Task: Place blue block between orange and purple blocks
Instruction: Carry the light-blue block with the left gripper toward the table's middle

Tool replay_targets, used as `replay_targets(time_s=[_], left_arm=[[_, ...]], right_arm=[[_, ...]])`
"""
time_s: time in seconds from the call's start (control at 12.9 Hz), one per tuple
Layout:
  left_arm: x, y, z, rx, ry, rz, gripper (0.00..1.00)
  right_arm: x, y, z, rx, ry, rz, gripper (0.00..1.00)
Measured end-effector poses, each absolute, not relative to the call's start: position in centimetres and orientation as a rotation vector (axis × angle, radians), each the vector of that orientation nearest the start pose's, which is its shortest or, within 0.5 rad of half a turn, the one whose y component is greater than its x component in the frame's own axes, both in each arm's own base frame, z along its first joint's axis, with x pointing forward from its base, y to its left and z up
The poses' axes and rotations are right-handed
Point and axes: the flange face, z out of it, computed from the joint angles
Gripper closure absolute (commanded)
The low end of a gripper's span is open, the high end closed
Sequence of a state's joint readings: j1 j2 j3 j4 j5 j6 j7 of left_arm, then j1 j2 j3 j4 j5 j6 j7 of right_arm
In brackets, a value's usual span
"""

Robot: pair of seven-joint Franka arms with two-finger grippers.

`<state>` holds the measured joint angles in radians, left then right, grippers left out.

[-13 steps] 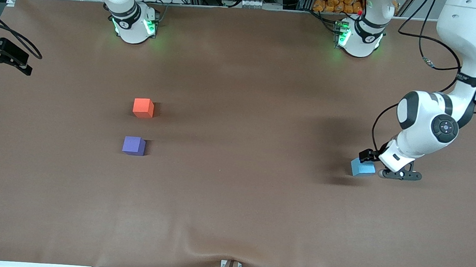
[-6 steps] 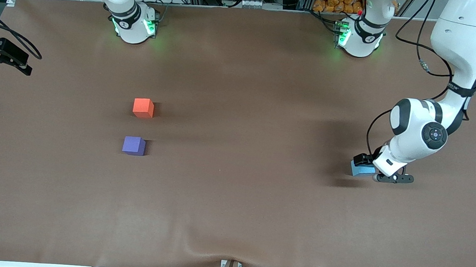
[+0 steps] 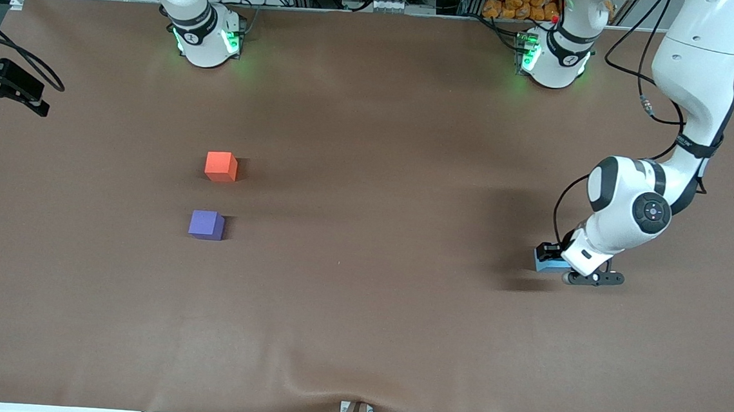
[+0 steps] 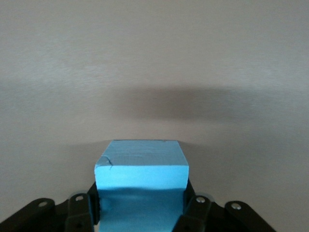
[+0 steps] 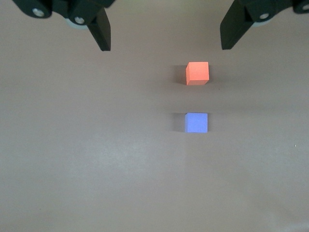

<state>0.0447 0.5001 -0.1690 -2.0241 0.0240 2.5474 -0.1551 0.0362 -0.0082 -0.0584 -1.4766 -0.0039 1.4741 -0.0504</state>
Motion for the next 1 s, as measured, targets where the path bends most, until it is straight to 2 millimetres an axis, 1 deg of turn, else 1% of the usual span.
replay_targets(time_s=[0.08,0.15,0.23,0.39,0.54,0.62,0.7,0.77,0.85,0.93,1.0], left_arm=[[60.0,-9.1,20.7,-3.214,-0.007,-0.043,1.00],[60.0,-11.4,21.3,-3.217,0.050,-0.061,1.00],[59.9,-14.1,22.1,-3.219,0.106,-0.084,1.00],[59.5,-20.3,24.8,-3.221,0.174,-0.100,1.00],[59.0,-27.2,28.5,-3.220,0.198,-0.074,1.00],[58.4,-30.8,30.4,-3.222,0.201,-0.067,1.00],[57.5,-34.5,31.8,-3.229,0.205,-0.072,1.00],[56.3,-38.2,32.6,-3.239,0.205,-0.079,1.00],[55.0,-41.8,32.6,-3.251,0.197,-0.079,1.00],[53.7,-45.1,31.9,-3.261,0.188,-0.072,1.00],[52.3,-48.3,30.7,-3.268,0.179,-0.057,1.00]], right_arm=[[54.2,-1.3,66.4,-3.145,-0.044,-0.009,0.00],[54.2,-1.3,66.4,-3.145,-0.044,-0.008,0.00],[54.2,-1.3,66.4,-3.145,-0.043,-0.008,0.00],[54.2,-1.3,66.4,-3.145,-0.044,-0.007,0.00],[54.2,-1.3,66.4,-3.144,-0.043,-0.007,0.00],[54.2,-1.3,66.4,-3.144,-0.043,-0.007,0.00],[54.2,-1.3,66.4,-3.144,-0.043,-0.007,0.00],[54.2,-1.3,66.4,-3.143,-0.042,-0.007,0.00],[54.2,-1.3,66.4,-3.143,-0.043,-0.007,0.00],[54.2,-1.3,66.4,-3.143,-0.043,-0.007,0.00],[54.2,-1.3,66.4,-3.142,-0.043,-0.007,0.00]])
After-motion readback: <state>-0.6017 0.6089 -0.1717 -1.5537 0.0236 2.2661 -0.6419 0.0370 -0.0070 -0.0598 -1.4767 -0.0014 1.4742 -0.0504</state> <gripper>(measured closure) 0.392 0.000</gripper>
